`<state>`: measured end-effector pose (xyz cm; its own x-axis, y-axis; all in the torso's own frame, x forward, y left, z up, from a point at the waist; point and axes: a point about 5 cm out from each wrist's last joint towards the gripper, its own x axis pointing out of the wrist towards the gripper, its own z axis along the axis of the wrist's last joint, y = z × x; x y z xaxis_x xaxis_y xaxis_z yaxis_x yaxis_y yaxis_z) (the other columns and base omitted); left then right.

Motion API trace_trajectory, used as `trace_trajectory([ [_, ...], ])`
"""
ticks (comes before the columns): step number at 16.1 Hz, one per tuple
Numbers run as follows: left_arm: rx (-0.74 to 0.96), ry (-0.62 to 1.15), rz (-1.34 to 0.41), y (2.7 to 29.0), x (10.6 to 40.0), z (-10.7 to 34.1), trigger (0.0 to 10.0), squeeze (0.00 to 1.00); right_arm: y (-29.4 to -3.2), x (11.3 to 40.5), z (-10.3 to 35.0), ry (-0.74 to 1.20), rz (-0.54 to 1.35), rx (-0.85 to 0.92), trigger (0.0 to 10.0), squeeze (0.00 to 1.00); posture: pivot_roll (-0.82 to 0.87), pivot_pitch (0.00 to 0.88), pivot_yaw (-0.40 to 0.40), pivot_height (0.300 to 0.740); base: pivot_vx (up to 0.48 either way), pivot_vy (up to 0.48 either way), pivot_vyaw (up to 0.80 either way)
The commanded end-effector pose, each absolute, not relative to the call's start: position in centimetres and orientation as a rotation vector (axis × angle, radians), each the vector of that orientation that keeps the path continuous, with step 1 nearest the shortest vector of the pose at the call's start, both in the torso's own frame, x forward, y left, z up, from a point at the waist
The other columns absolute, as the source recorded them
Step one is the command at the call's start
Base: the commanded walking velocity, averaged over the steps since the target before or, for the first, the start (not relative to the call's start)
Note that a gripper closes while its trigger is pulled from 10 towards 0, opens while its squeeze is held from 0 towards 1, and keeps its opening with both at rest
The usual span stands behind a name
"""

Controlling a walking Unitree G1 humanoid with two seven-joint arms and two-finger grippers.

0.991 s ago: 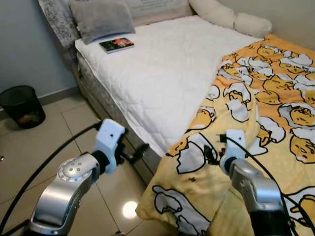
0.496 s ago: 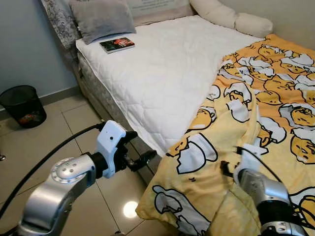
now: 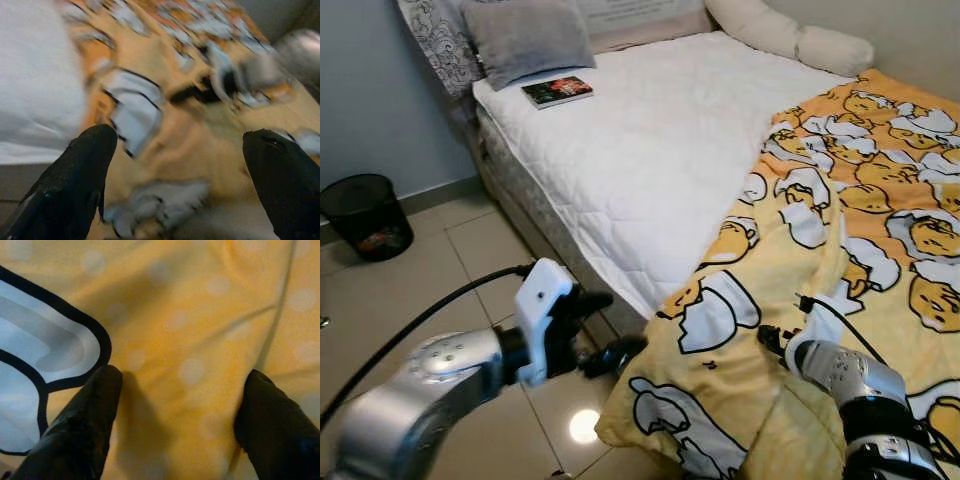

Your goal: Clean up the room

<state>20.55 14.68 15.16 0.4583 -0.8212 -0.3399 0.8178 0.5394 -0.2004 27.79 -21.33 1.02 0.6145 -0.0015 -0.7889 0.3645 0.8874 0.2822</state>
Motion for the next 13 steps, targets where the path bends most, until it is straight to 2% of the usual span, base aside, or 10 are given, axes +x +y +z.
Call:
trace_trajectory([
  [1,-0.017,0.433,-1.061,14.6,19.9,15.6,10.0,0.84,-21.2,28.0,1.1,0.895,-0.202,0.476,0.0,0.0,-0.09,0.0,-0.049,0.74,0.0,0.0,0.0],
  [7,0.04,0.533,-1.092,15.8,18.4,15.0,10.0,0.83,-20.6,27.9,0.6,0.923,-0.164,0.474,0.0,0.0,-0.07,0.0,-0.058,0.74,0.0,0.0,0.0],
  [8,0.043,0.539,-1.095,15.9,18.3,14.9,10.0,0.77,-20.5,27.9,0.6,0.925,-0.161,0.473,0.0,0.0,-0.07,0.0,-0.057,0.74,0.0,0.0,0.0],
  [10,0.054,0.552,-1.096,16.2,18.1,14.7,10.0,0.72,-20.4,27.9,0.5,0.926,-0.152,0.474,0.0,0.0,-0.08,0.0,-0.056,0.74,0.0,0.0,0.0],
  [11,0.058,0.563,-1.101,16.3,18.0,14.6,10.0,0.59,-20.3,27.9,0.5,0.923,-0.15,0.476,0.0,0.0,-0.08,0.0,-0.054,0.74,0.0,0.0,0.0],
  [12,0.06,0.57,-1.101,16.3,17.9,14.5,10.0,0.18,-20.3,28.0,0.5,0.92,-0.149,0.476,0.0,0.0,-0.08,0.0,-0.054,0.74,0.0,0.0,0.0],
  [13,0.065,0.572,-1.099,16.4,17.8,14.5,10.0,0.0,-20.3,28.0,0.6,0.917,-0.147,0.475,0.0,0.0,-0.08,0.0,-0.054,0.74,0.0,0.0,0.0],
])
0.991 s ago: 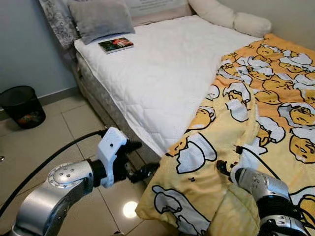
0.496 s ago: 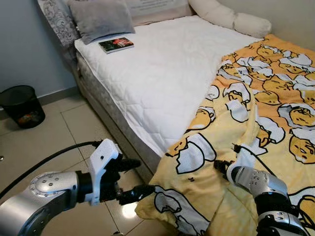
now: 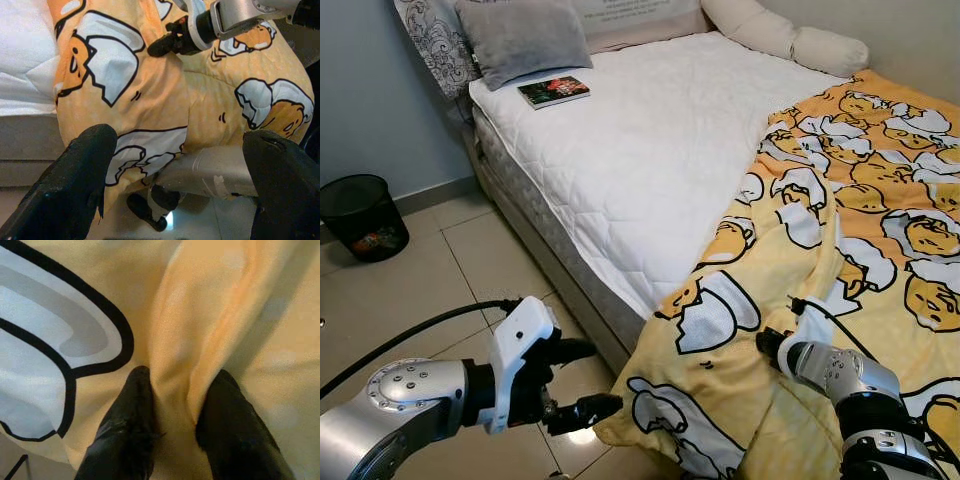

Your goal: Clean up the room

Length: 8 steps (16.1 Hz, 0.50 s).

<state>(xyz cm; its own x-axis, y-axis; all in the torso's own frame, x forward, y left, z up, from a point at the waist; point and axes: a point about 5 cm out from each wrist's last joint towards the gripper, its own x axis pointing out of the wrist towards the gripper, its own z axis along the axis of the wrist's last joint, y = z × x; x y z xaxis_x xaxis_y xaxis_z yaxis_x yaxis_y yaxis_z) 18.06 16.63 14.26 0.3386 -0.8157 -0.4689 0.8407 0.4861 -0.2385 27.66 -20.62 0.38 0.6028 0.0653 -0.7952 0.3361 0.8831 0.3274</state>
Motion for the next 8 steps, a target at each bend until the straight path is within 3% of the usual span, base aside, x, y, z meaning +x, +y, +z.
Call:
trace_trajectory([
  [1,0.069,0.572,-1.098,16.4,17.8,14.4,10.0,0.0,-20.3,28.0,0.6,0.916,-0.145,0.474,0.0,0.0,-0.08,0.0,-0.055,0.74,0.0,0.0,0.0],
  [6,0.109,0.564,-1.058,17.0,18.2,14.5,10.0,0.0,-19.7,28.8,1.4,0.882,-0.068,0.455,0.0,0.0,-0.07,0.0,-0.057,0.74,0.0,0.0,0.0],
  [8,0.133,0.551,-1.015,17.7,18.7,14.7,10.0,0.0,-17.5,30.0,3.0,0.817,0.108,0.432,0.0,0.0,-0.07,0.0,-0.049,0.74,0.0,0.0,0.0],
])
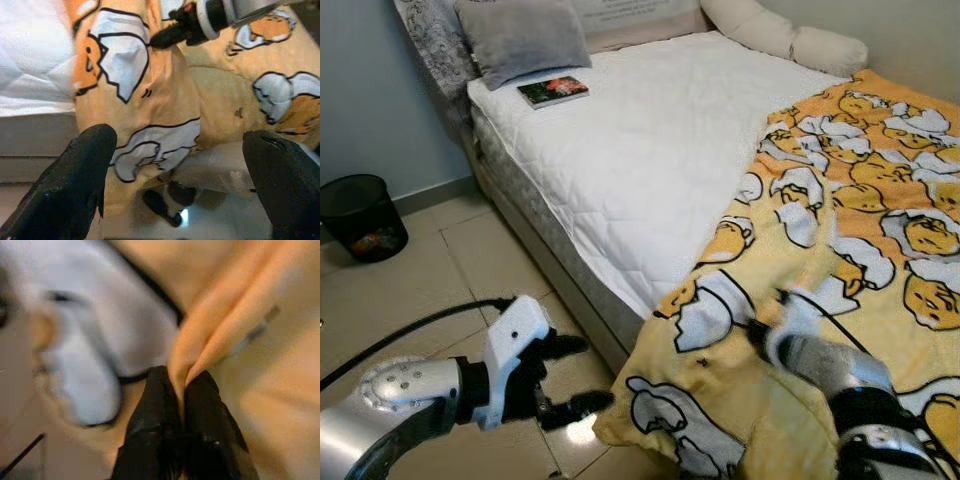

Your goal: Clean up the room

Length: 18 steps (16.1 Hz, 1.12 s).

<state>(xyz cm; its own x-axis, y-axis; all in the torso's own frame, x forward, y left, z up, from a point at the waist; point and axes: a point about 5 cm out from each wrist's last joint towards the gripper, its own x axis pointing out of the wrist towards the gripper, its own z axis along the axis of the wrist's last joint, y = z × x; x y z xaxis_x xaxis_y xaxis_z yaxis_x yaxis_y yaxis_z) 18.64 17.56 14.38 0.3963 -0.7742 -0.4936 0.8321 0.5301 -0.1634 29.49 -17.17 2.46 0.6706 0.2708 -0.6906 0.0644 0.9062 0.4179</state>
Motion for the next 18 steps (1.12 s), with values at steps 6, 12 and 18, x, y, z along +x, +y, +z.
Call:
trace_trajectory([
  [6,0.195,0.489,-0.9,20.3,20.4,16.2,10.0,0.0,-4.8,31.6,10.6,0.65,0.794,0.372,0.0,0.0,-0.05,0.0,-0.05,0.74,0.0,0.0,0.0],
  [12,0.204,0.462,-0.892,21.1,20.6,17.0,10.0,0.0,-1.4,30.0,11.2,0.653,0.968,0.42,10.0,0.73,-0.03,0.0,-0.043,0.74,0.0,0.0,0.0],
  [18,0.209,0.46,-0.893,21.0,20.8,16.9,10.0,0.0,-1.9,30.3,11.2,0.653,0.939,0.459,10.0,1.0,-0.04,0.0,-0.038,0.74,0.0,0.0,0.0],
])
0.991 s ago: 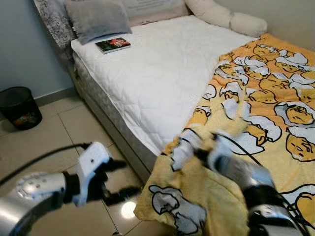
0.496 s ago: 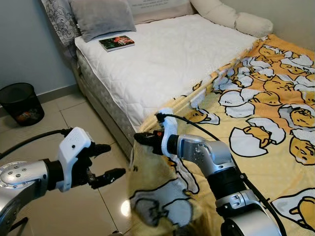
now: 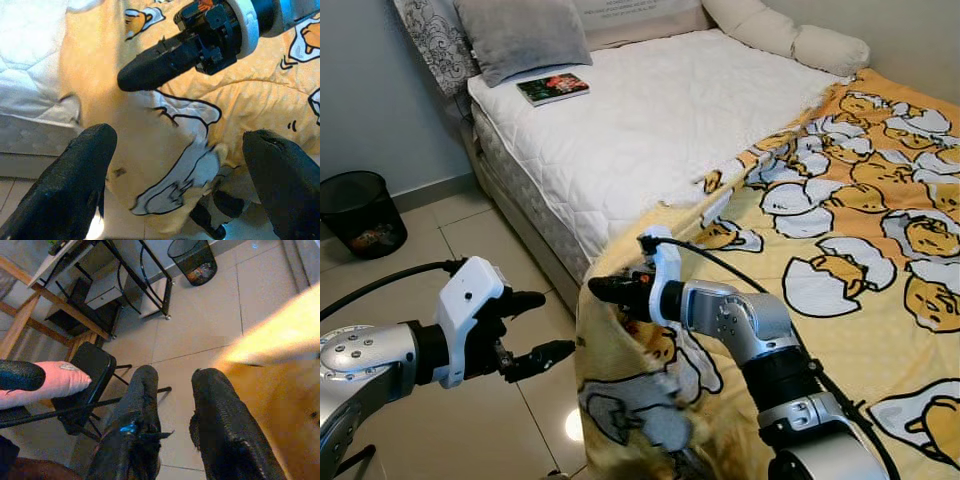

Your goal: Clean up the room

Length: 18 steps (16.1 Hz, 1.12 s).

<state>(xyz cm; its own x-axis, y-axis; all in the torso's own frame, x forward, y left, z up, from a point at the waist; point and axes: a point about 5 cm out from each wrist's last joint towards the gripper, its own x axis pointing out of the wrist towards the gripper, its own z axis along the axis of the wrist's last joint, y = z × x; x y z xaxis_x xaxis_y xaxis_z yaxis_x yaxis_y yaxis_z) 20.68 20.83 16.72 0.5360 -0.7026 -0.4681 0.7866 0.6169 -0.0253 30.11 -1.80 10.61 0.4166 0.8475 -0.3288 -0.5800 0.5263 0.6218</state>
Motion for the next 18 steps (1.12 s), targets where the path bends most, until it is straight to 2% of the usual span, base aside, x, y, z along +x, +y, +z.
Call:
trace_trajectory([
  [1,0.21,0.459,-0.893,21.0,20.9,16.9,10.0,0.0,-1.9,30.4,11.2,0.65,0.938,0.457,10.0,1.0,-0.04,0.0,-0.04,0.74,0.0,0.0,0.0],
  [5,0.215,0.452,-0.889,21.1,21.1,16.9,10.0,0.0,-2.0,30.7,11.3,0.633,0.924,0.445,10.0,1.0,-0.03,0.0,-0.042,0.74,0.0,0.0,0.0],
  [8,0.22,0.427,-0.865,21.1,21.4,16.8,10.0,0.0,-3.8,31.1,10.7,0.605,0.839,0.399,10.0,1.0,-0.03,0.0,-0.041,0.74,0.0,0.0,0.0],
  [9,0.222,0.4,-0.823,20.5,21.9,16.4,10.0,0.0,-5.6,31.2,10.5,0.57,0.759,0.366,10.0,1.0,-0.04,0.0,-0.037,0.74,0.0,0.0,0.0],
  [10,0.222,0.394,-0.809,20.3,22.1,16.3,10.0,0.0,-6.0,31.2,10.4,0.562,0.74,0.357,10.0,1.0,-0.04,0.0,-0.037,0.74,0.0,0.0,0.0],
  [12,0.259,0.336,-0.667,20.0,23.8,15.6,10.0,0.0,-8.5,31.4,10.2,0.509,0.62,0.255,10.0,1.0,-0.05,0.0,-0.028,0.74,0.0,0.0,0.0],
  [14,0.23,0.259,-0.447,19.1,26.2,15.6,10.0,0.0,-12.5,31.1,10.5,0.392,0.39,0.204,10.0,1.0,-0.06,0.0,-0.014,0.74,0.0,0.0,0.0],
  [18,0.228,0.232,-0.342,17.3,26.8,14.9,10.0,0.0,-16.3,29.2,8.6,0.368,0.142,0.151,10.0,1.0,-0.06,0.0,-0.026,0.74,0.0,0.0,0.0],
])
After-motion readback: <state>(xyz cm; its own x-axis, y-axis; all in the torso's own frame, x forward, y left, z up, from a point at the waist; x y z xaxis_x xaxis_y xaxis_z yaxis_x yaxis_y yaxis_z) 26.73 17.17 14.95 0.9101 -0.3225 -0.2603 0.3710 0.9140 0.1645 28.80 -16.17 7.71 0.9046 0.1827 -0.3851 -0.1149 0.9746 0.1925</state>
